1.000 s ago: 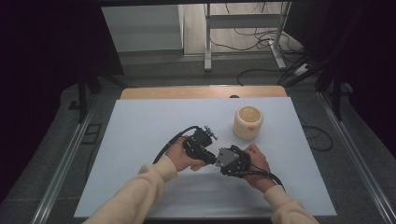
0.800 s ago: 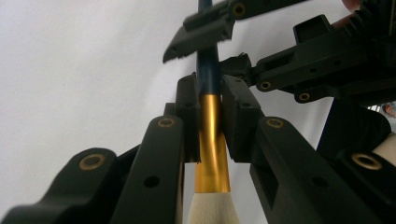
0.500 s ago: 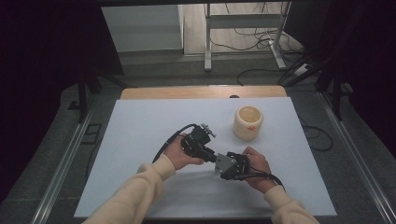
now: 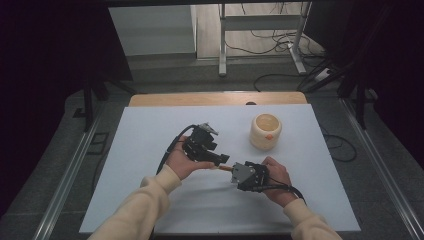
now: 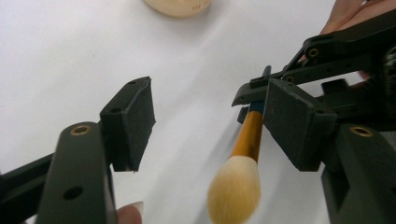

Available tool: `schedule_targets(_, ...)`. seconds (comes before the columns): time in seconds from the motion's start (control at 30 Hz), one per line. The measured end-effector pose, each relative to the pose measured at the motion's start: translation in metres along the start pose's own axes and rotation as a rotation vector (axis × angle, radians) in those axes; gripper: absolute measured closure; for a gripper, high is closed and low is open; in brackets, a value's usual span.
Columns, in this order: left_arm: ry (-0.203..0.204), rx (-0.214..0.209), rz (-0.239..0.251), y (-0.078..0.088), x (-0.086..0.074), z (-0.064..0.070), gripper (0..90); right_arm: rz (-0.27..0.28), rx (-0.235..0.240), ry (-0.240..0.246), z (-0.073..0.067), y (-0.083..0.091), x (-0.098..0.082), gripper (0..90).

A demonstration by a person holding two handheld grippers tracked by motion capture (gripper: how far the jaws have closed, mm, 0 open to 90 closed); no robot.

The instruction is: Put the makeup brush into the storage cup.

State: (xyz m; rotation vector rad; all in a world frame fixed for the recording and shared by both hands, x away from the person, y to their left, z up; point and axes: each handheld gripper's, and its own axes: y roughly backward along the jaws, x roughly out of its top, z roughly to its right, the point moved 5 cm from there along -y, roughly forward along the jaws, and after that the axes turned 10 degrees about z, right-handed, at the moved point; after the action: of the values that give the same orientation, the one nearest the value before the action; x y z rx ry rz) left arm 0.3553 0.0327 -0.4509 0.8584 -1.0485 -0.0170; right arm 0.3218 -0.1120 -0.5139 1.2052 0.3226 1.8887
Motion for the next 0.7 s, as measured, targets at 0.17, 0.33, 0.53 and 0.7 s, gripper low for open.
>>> schedule_targets(0.17, 0.007, 0.007, 0.052, 0.013, 0.002, -0.004, 31.7, 0.002, -0.013, 0.003, 0.001, 0.001, -0.001, 78.5)
schedule_targets(0.33, 0.003, 0.026, 0.096, 0.026, 0.002, -0.007, 30.1, -0.005, -0.008, 0.028, 0.005, 0.002, -0.002, 78.5)
schedule_targets(0.53, -0.023, 0.062, 0.14, 0.044, 0.0, -0.01, 29.4, -0.004, -0.018, 0.004, 0.009, 0.005, -0.003, 78.5)
schedule_targets(0.7, -0.03, 0.084, 0.166, 0.052, -0.007, -0.013, 29.2, 0.003, -0.02, -0.014, 0.011, 0.007, -0.004, 78.6)
